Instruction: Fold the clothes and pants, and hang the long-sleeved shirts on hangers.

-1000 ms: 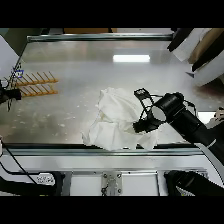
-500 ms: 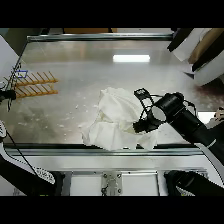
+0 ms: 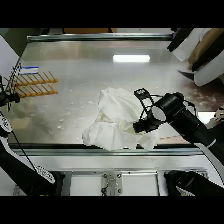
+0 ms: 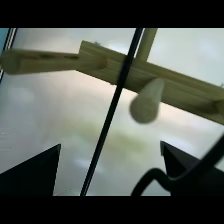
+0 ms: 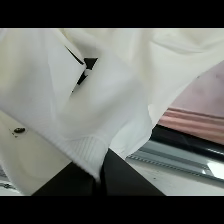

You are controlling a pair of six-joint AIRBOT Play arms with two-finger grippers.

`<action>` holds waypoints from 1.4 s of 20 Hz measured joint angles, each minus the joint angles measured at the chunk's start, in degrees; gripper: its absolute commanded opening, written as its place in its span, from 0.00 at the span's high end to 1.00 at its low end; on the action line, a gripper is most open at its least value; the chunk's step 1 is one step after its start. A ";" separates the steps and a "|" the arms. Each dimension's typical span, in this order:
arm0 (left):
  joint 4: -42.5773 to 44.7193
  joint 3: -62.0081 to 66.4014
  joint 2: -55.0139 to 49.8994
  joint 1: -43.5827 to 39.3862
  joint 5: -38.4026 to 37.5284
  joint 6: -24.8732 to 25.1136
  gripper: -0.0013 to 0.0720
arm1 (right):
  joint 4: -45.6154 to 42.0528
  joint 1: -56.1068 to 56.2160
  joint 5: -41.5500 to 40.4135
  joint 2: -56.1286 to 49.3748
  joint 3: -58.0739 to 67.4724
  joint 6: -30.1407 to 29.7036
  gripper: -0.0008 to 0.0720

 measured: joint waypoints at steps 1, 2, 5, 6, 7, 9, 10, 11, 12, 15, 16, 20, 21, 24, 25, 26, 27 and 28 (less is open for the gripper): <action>-0.28 0.20 -0.44 0.04 0.44 -0.02 0.30 | 0.02 0.00 0.02 0.00 0.00 0.00 0.96; -0.61 0.35 -0.76 0.02 0.33 -0.20 0.33 | 0.02 0.00 0.00 0.00 0.00 0.00 0.96; -1.57 0.50 -1.31 0.09 -0.09 -0.46 0.63 | 0.02 0.00 0.02 0.00 0.00 0.00 0.96; -2.19 0.50 -1.42 0.09 -0.31 -0.46 0.76 | 0.02 0.00 0.02 0.00 0.00 0.00 0.96; -2.08 0.50 -1.51 0.04 -0.52 -0.39 0.76 | 0.02 0.00 0.00 0.00 0.00 0.00 0.96; -2.45 0.50 -1.60 0.09 -1.22 -0.44 0.96 | 0.02 0.00 0.02 0.00 0.00 0.00 0.96; -2.45 0.50 -1.60 0.04 -1.53 -0.04 0.96 | 0.02 0.00 0.00 0.00 0.00 0.00 0.96; -2.64 0.52 -1.60 0.07 -1.64 -0.52 0.96 | 0.02 0.00 0.00 0.00 0.00 0.00 0.96; -2.75 0.52 -1.60 0.11 -1.86 -0.66 0.96 | 0.02 0.00 0.00 0.00 0.00 0.00 0.96; -2.80 0.52 -1.29 0.07 -2.27 -0.66 0.97 | 0.02 0.00 0.00 0.00 0.00 0.00 0.96; -3.04 0.48 -0.98 0.07 -2.64 -0.74 0.97 | 0.02 0.00 0.02 0.00 0.00 0.00 0.96; -2.89 0.37 2.36 -0.33 -4.61 -1.29 0.97 | 0.00 0.00 0.02 0.00 0.00 0.00 0.96; -2.12 0.46 3.89 -0.61 -4.50 -1.31 0.97 | 0.00 0.00 0.02 0.00 0.00 0.00 0.96; -0.66 0.44 8.31 -1.73 -5.55 -1.31 0.97 | 0.02 0.00 0.00 0.00 0.00 0.00 0.96; -0.55 0.46 10.01 -2.23 -5.79 -1.29 0.97 | 0.00 0.00 0.02 0.00 0.00 0.00 0.96; -0.48 0.50 11.87 -2.86 -6.10 -1.27 0.97 | 0.02 0.00 0.02 0.00 0.00 0.00 0.96; -0.39 0.50 13.64 -3.58 -6.88 -1.03 0.97 | 0.04 0.00 0.02 0.00 0.00 0.00 0.96; -0.37 0.48 15.43 -4.44 -7.89 -0.52 0.97 | 0.02 0.00 0.00 0.00 0.00 0.00 0.96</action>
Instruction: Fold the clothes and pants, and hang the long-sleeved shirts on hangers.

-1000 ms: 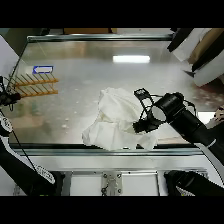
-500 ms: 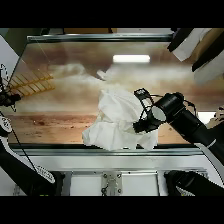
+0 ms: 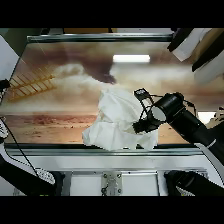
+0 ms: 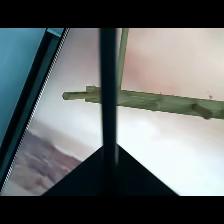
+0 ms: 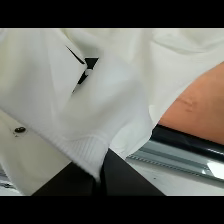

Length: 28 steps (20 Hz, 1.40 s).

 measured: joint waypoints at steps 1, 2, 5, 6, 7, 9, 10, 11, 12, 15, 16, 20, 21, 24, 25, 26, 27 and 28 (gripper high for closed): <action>0.00 -0.02 1.86 -0.92 -0.68 0.61 0.97 | -0.02 0.00 0.02 0.00 0.00 0.00 0.96; -0.17 0.02 4.04 -2.05 -1.70 1.53 0.97 | 0.00 0.00 0.02 0.00 0.00 0.00 0.96; -6.14 -0.04 9.55 -5.51 -6.84 7.26 0.97 | -0.02 0.00 0.02 0.00 0.00 0.00 0.96; -9.62 -0.39 11.58 -6.86 -8.79 10.54 0.97 | 0.00 0.00 0.00 0.00 0.00 0.00 0.96; -13.07 -1.18 13.57 -8.22 -10.67 14.14 0.97 | -0.02 0.00 0.02 0.00 0.00 0.00 0.96; -20.15 -4.50 17.68 -11.21 -14.71 22.95 0.96 | 0.00 0.00 0.00 0.00 0.00 0.00 0.96; -23.58 -6.91 19.87 -12.79 -16.98 27.45 0.96 | -0.02 0.00 0.02 0.00 0.00 0.00 0.96; -26.49 -9.27 21.84 -14.23 -19.17 31.17 0.96 | 0.00 0.00 0.02 0.00 0.00 0.00 0.96; -28.55 -11.98 23.67 -15.72 -21.75 34.47 0.96 | 0.00 0.00 0.02 0.00 0.00 0.00 0.96; -32.26 -19.47 27.43 -19.91 -28.35 39.98 0.97 | -0.02 0.00 0.02 0.00 0.00 0.00 0.96; -33.09 -22.01 28.52 -21.40 -30.29 41.27 0.97 | 0.00 0.00 0.02 0.00 0.00 0.00 0.96; -34.51 -31.80 32.59 -26.10 -35.71 48.02 0.97 | 0.00 0.00 0.02 0.00 0.00 0.00 0.96; -34.75 -34.16 33.77 -26.86 -36.37 49.07 0.97 | 0.02 0.00 0.02 0.00 0.00 0.00 0.96; -34.93 -41.70 38.80 -28.22 -37.20 52.48 0.97 | 0.00 0.00 0.02 0.00 0.00 0.00 0.96; -35.21 -43.93 40.44 -28.44 -37.00 53.75 0.97 | 0.02 0.00 0.02 0.00 0.00 0.00 0.96; -35.23 -46.71 42.58 -28.61 -36.68 55.52 0.97 | 0.00 0.00 0.00 0.00 0.00 0.00 0.96; -35.21 -49.29 44.54 -28.70 -36.26 57.44 0.97 | -0.02 0.00 0.02 0.00 0.00 0.00 0.96; -35.21 -51.56 46.27 -28.79 -35.74 59.12 0.97 | 0.00 0.00 0.02 0.00 0.00 0.00 0.96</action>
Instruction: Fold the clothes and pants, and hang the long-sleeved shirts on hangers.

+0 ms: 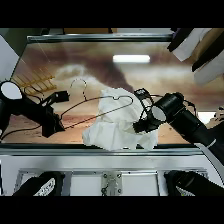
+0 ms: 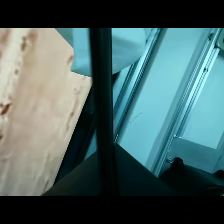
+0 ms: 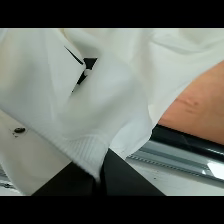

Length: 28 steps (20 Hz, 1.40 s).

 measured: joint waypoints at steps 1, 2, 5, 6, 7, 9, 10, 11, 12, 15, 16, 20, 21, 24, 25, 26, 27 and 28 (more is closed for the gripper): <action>0.00 -2.23 1.73 -0.07 0.57 1.55 0.97 | 0.00 0.00 0.00 0.00 0.00 0.00 0.96; 0.13 -4.09 3.23 -0.07 1.16 2.75 0.97 | 0.00 0.00 0.00 0.00 0.00 0.00 0.96; 2.27 -8.59 7.17 -0.07 3.10 4.87 0.97 | 0.00 0.00 0.00 0.00 0.00 0.00 0.96; 2.80 -9.66 8.17 -0.07 3.30 5.29 0.97 | 0.00 0.00 0.00 0.00 0.00 0.00 0.96; 3.17 -10.67 9.20 -0.07 3.72 5.55 0.97 | 0.00 0.00 0.00 0.00 0.00 0.00 0.96; 3.74 -11.93 11.10 -0.07 4.07 5.92 0.97 | 0.00 0.00 0.00 0.00 0.00 0.00 0.96; 3.89 -12.31 12.09 -0.07 4.07 6.08 0.97 | -0.02 0.00 0.00 0.00 0.00 0.00 0.96; 3.93 -12.55 12.87 -0.07 4.04 6.16 0.97 | 0.00 0.00 0.00 0.00 0.00 0.00 0.96; 4.02 -12.76 13.68 -0.07 4.02 6.32 0.97 | 0.00 0.00 0.00 0.00 0.00 0.00 0.96; 4.31 -13.07 15.63 -0.07 3.21 6.34 0.97 | 0.00 0.00 0.00 0.00 0.00 0.00 0.96; 4.33 -13.11 16.33 -0.07 3.17 6.34 0.97 | 0.00 0.00 -0.02 0.00 0.00 0.00 0.96; 4.28 -13.18 18.32 -0.07 2.49 6.38 0.97 | 0.00 0.00 0.00 0.00 0.00 0.00 0.96; 4.24 -13.18 18.36 -0.07 2.03 6.38 0.97 | 0.00 0.00 0.00 0.00 0.00 0.00 0.96; 4.04 -13.20 16.98 -0.07 0.35 6.45 0.97 | 0.00 0.00 0.00 0.00 0.00 0.00 0.96; 4.02 -13.20 16.24 -0.07 0.02 6.54 0.97 | 0.00 0.00 0.00 0.00 0.00 0.00 0.96; 3.93 -13.20 15.32 -0.07 -0.15 6.54 0.97 | 0.00 0.00 0.00 0.00 0.00 0.00 0.96; 3.91 -13.20 14.40 -0.07 -0.11 6.54 0.97 | 0.00 0.00 0.00 0.00 0.00 0.00 0.96; 3.91 -13.20 13.33 -0.07 0.13 6.54 0.97 | 0.00 0.00 0.00 0.00 0.00 0.00 0.96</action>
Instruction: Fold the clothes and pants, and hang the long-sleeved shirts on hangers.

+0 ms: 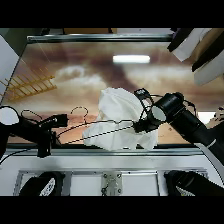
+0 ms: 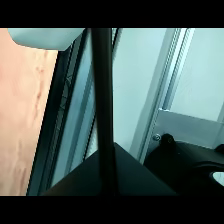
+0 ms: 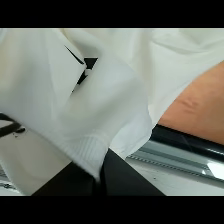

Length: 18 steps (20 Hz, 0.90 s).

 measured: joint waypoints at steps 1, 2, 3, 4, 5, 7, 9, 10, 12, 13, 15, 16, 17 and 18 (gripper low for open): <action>0.00 0.00 -1.03 0.00 0.33 0.00 0.97 | 0.00 0.00 0.00 0.00 0.00 0.00 0.96; 0.00 0.00 -2.10 -0.04 0.74 0.00 0.97 | 0.00 0.00 -0.02 0.00 0.00 0.00 0.96; -0.02 0.00 -3.34 -0.31 1.29 -0.02 0.97 | 0.00 0.00 -0.02 0.00 0.00 0.00 0.96; -0.02 0.00 -4.44 -0.79 1.64 -0.02 0.97 | 0.00 0.00 0.00 0.00 0.00 0.00 0.96; -0.02 0.00 -5.46 -1.49 1.99 -0.04 0.97 | 0.00 0.00 0.00 0.00 0.00 0.00 0.96; -0.04 0.00 -7.52 -3.69 2.64 -0.20 0.97 | -0.02 -0.02 0.00 0.00 0.00 -0.02 0.96; -0.28 0.00 -9.29 -6.14 3.65 -0.20 0.97 | -0.68 -0.09 0.02 0.00 0.15 -0.46 0.96; -0.94 0.00 -10.16 -7.28 4.55 -0.20 0.97 | -1.11 -0.11 0.02 0.00 0.50 -0.90 0.96; -3.39 0.00 -11.74 -8.94 6.36 -0.17 0.97 | -1.55 -0.13 0.31 0.00 1.68 -1.64 0.96; -4.92 0.00 -12.55 -9.51 7.48 -0.15 0.97 | -1.73 -0.13 0.72 0.00 2.49 -1.90 0.96; -7.41 0.00 -14.03 -10.12 9.42 0.02 0.97 | -3.10 -0.15 2.40 0.00 4.44 -2.73 0.96; -8.59 -0.02 -14.73 -10.32 10.12 0.02 0.97 | -3.54 -0.17 3.34 0.00 5.35 -3.23 0.96; -9.51 -0.02 -15.30 -10.45 10.62 0.02 0.97 | -3.93 -0.17 4.13 0.00 6.27 -3.82 0.96; -10.56 -0.02 -15.85 -10.60 11.26 0.02 0.97 | -4.26 -0.17 4.70 0.00 7.15 -4.13 0.96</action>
